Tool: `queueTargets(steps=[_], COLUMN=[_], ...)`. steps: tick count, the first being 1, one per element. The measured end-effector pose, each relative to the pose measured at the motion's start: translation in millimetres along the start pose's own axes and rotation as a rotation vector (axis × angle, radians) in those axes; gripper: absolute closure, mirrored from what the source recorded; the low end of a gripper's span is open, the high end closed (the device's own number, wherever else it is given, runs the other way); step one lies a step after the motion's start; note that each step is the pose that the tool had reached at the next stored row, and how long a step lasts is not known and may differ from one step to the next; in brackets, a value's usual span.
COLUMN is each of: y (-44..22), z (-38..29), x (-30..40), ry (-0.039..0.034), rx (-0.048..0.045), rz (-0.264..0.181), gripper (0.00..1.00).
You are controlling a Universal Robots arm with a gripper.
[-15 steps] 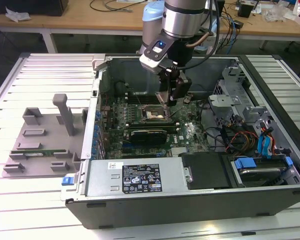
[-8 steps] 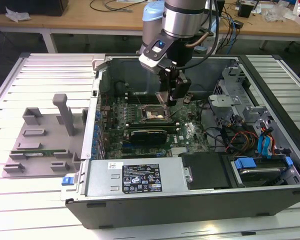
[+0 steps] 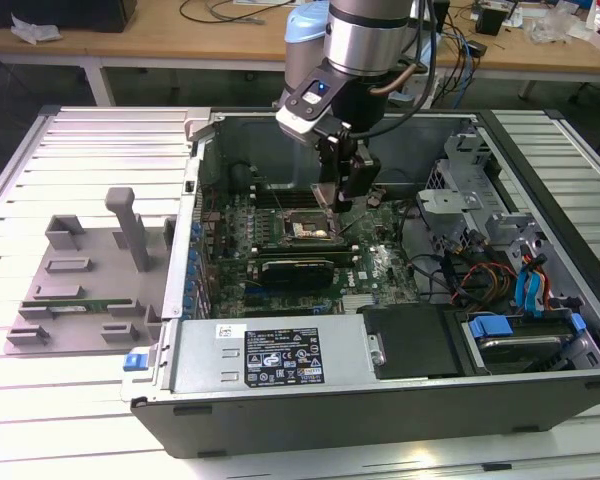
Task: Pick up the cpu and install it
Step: 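Place the cpu into insertion slot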
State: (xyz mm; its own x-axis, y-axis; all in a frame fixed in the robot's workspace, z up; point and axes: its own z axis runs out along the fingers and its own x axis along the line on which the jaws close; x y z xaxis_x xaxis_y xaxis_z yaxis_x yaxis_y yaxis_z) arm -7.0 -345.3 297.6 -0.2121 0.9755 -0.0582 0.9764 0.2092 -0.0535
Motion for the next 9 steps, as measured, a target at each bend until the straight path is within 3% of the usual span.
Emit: queueTargets(steps=[9], y=[0.0], z=[0.0], x=[0.0], ry=[0.0015], rx=[0.0023], rz=[0.038], gripper=[0.45])
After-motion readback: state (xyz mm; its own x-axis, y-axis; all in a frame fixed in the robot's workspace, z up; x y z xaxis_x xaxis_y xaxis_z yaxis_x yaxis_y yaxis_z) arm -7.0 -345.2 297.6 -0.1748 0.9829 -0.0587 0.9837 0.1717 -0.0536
